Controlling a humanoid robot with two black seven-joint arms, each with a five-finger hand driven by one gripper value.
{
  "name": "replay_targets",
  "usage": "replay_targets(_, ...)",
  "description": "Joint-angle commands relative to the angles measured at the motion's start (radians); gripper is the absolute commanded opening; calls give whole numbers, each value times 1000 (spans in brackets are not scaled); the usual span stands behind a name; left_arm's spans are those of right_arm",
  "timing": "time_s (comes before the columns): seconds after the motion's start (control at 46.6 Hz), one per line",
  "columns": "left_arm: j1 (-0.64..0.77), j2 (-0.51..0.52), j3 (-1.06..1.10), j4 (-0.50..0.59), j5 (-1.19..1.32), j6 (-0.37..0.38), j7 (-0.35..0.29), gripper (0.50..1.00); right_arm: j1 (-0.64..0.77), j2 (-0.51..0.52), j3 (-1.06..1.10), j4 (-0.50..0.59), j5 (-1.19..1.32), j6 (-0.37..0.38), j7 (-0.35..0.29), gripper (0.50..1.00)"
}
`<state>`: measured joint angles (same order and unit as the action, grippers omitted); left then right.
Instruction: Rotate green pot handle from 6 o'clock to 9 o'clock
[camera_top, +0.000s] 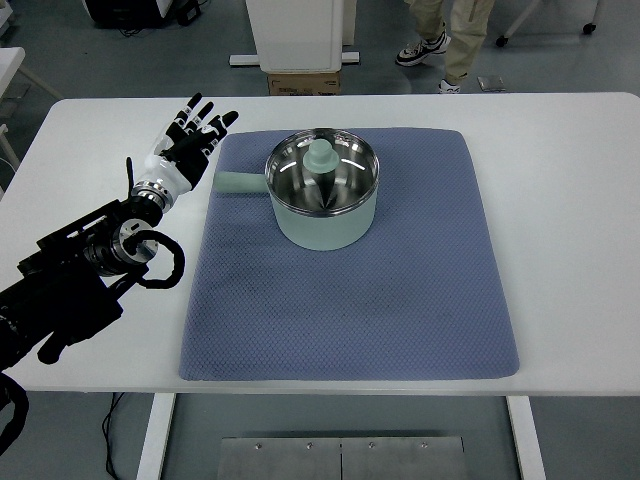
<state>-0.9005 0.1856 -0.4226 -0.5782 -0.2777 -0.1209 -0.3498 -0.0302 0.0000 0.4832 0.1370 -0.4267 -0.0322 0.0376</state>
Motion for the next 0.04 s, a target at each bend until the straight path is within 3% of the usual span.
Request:
replay_targets(0.0,0,0,1,0,0,0,0,1000,1,0,-3,0,-4,0,-1,1000)
replay_targets(0.021,0,1,1,0,0,0,0,1000,0,0,-5,0,-4,-2,1,1000)
